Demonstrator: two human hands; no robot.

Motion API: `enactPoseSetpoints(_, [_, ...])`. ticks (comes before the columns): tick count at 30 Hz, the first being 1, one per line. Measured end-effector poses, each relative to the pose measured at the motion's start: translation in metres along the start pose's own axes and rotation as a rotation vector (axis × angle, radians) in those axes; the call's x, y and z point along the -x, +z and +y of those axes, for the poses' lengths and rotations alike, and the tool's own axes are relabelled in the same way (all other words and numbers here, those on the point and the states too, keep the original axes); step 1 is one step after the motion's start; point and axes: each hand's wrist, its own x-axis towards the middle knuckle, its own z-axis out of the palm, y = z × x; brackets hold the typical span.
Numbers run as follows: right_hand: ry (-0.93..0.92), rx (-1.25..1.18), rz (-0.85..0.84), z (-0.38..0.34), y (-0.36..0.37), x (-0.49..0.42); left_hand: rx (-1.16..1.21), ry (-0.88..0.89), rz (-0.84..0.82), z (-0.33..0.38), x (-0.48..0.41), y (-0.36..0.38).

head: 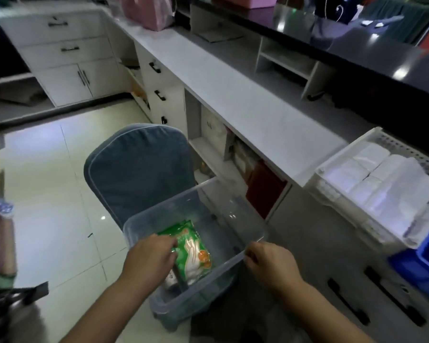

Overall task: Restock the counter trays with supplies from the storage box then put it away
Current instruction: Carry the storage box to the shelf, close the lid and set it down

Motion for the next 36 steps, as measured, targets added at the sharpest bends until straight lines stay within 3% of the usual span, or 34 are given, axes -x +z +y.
enactPoseSetpoints(22, [0.333,-0.090,-0.281,-0.001,0.078,-0.172,-0.063,-0.117,-0.194,-0.109,-0.152,0.012])
enactPoseSetpoints(29, [0.512,-0.111,-0.361,0.010,0.109,-0.155,-0.085,0.035,-0.362,-0.127,-0.207,0.048])
enactPoseSetpoints(36, [0.884,-0.171,-0.348,-0.032,0.151,-0.130,-0.111,0.250,-0.545,-0.154,-0.265,0.088])
